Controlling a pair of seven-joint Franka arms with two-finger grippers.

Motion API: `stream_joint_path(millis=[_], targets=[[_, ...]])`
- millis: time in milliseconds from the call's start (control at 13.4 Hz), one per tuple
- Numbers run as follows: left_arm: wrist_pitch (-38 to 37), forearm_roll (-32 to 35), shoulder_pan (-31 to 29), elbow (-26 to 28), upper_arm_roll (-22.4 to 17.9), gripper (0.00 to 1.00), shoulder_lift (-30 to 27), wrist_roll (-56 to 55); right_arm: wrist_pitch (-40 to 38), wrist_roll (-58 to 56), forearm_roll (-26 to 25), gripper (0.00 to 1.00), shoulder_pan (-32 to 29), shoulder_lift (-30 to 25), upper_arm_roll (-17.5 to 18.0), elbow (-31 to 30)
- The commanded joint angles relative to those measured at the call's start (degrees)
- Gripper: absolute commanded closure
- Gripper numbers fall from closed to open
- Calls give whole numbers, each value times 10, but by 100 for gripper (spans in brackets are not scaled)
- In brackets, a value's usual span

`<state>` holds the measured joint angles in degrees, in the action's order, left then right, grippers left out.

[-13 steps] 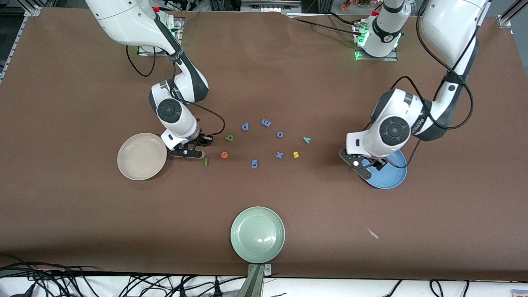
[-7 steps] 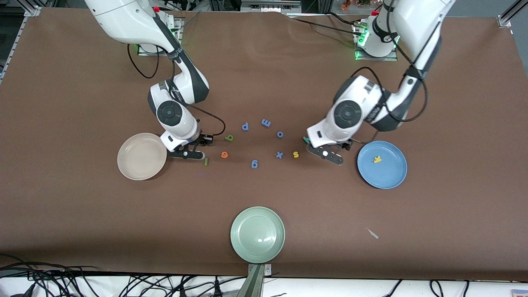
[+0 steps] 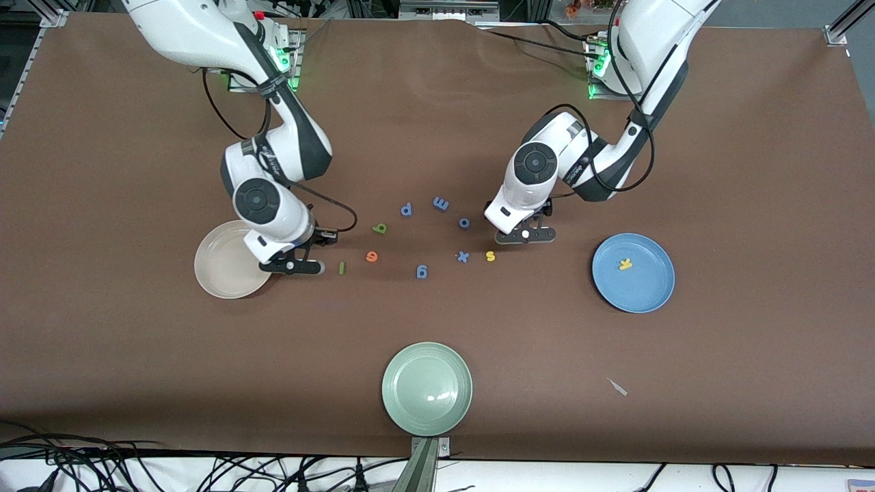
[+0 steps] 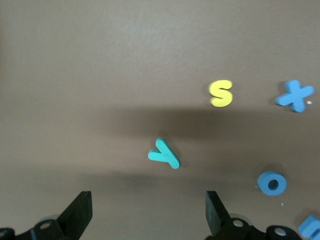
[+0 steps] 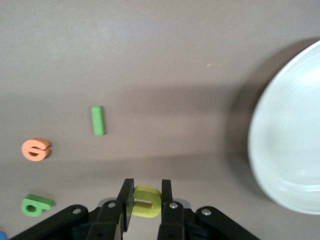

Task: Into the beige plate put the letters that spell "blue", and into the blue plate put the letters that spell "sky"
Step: 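Grasp the teal y with the left gripper while the right gripper drops the u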

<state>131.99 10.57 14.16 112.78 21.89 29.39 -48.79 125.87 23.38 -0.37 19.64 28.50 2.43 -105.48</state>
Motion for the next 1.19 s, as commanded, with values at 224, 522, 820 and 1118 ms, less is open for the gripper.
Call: stream_joint_path(millis=[224,522,820,1118], targets=[[70,-5,-5,20,0,25,21,-67,-22,-149,0,81,-75,2,5,12],[106,1,-7,24,-5,25,34,-64,-19,-218,-3,80,-127,16,4,12],[122,20,-14,26,-6,44,40,-64,-2,-236,-8,79,-151,34,4,13],[122,52,-21,27,-6,53,44,-65,-3,-226,-2,0,-149,34,6,14]])
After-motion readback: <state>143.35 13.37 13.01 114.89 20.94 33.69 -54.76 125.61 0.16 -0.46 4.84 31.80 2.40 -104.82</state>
